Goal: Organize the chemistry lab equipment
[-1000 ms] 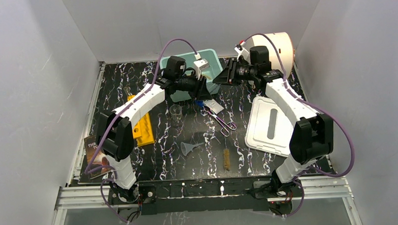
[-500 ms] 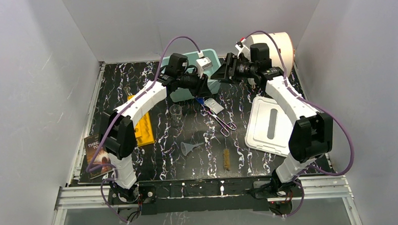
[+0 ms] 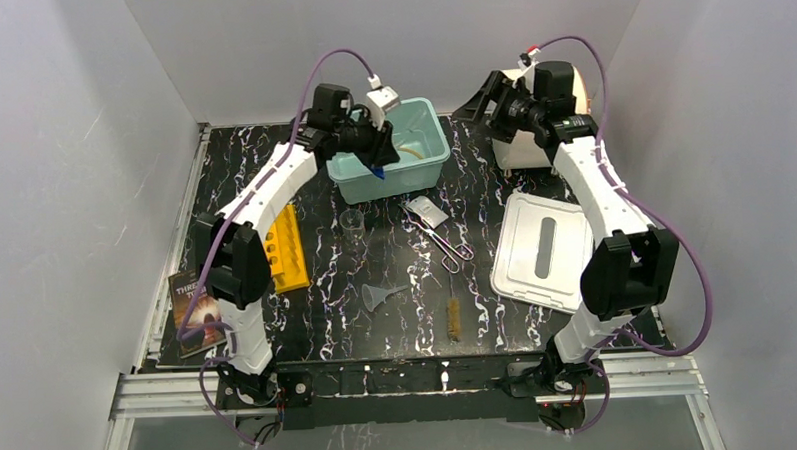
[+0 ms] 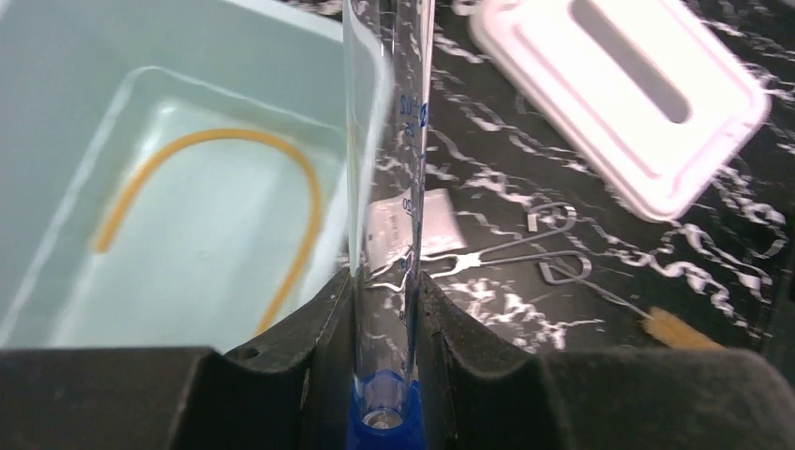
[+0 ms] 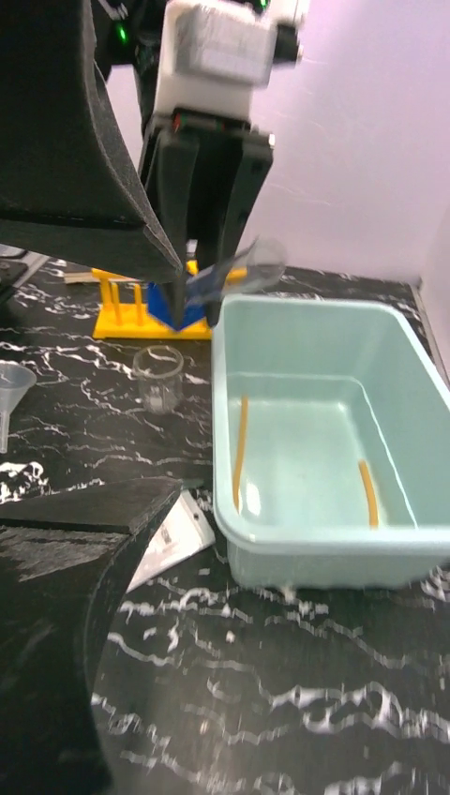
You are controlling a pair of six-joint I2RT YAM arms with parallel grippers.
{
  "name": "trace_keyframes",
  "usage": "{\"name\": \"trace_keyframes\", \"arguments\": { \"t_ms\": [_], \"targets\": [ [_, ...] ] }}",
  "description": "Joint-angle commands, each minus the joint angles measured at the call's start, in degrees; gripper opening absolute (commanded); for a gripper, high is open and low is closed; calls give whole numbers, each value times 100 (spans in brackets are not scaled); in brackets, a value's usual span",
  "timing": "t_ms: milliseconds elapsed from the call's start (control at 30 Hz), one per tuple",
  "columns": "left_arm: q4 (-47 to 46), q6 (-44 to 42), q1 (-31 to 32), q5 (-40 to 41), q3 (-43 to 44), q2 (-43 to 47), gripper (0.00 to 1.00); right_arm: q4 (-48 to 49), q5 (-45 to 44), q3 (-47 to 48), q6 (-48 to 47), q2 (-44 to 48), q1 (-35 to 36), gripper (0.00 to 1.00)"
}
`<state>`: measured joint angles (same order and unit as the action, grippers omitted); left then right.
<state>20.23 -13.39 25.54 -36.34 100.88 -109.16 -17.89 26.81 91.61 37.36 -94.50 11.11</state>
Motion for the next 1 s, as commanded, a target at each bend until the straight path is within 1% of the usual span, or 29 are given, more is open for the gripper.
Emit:
{"name": "trace_keyframes", "arguments": {
  "t_ms": [0, 167, 300, 467, 567, 600, 700, 800, 967],
  "targets": [
    [316, -570, -297, 367, 707, -209, 0, -203, -356, 150, 27, 154, -118, 84],
    [407, -1331, -321, 970, 1046, -670, 0, -89, -220, -211, 32, 231, -118, 83],
    [661, -1826, -322, 1306, 1521, -1187, 0, -146, -83, -156, 64, 297, -91, 82],
    [900, -2108, -322, 1296, 2091, -1739, 0, -204, -102, 60, -95, 393, 215, 82],
    [953, -2297, -329, 1485, 2131, -1950, 0, -244, -152, 142, -197, 421, 453, 82],
    [1043, -2530, -330, 1603, 2039, -2081, 0, -318, -266, 187, -265, 451, 563, 82],
    [1220, -2766, -330, 1407, 2018, -2241, 0, -447, -417, 233, -336, 518, 616, 81],
    [1334, -2744, -309, 1039, 2133, -2408, 0, -572, -591, 263, -372, 585, 622, 81],
    [1553, -2773, -197, 895, 2143, -2528, 0, -608, -661, 213, -406, 658, 625, 81]
  ]
}}
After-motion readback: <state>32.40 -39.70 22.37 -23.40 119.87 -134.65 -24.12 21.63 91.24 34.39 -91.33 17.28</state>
